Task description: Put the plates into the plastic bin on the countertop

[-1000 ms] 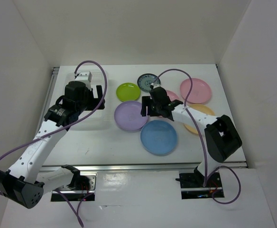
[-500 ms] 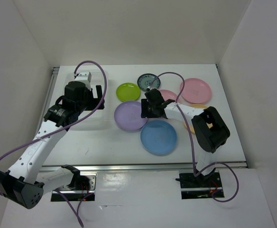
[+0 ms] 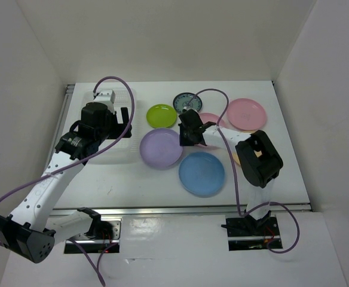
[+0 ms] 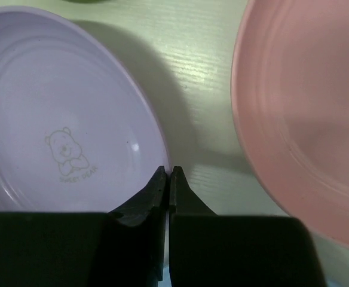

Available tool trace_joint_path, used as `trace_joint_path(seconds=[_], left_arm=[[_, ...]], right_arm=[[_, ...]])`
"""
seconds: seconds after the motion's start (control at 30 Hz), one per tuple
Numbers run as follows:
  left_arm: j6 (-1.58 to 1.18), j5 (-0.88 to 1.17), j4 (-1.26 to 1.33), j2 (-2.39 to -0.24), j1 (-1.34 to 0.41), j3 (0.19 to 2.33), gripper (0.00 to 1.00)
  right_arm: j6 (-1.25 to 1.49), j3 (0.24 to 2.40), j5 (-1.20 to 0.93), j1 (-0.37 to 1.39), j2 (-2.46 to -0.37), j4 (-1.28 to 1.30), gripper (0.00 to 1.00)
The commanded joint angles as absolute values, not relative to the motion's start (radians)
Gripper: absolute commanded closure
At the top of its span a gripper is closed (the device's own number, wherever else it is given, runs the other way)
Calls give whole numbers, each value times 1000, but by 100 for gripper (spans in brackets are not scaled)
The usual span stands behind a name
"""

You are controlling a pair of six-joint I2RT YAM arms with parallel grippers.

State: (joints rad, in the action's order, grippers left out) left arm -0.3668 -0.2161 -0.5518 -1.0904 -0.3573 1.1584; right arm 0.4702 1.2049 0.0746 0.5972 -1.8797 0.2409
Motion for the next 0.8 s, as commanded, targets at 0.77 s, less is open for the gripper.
trace_joint_path(seconds=[0.77], left_arm=[[-327,63,-456,-1265,-362,1259,35]], right_arm=[[336,1289,-75,603,-1399,210,100]])
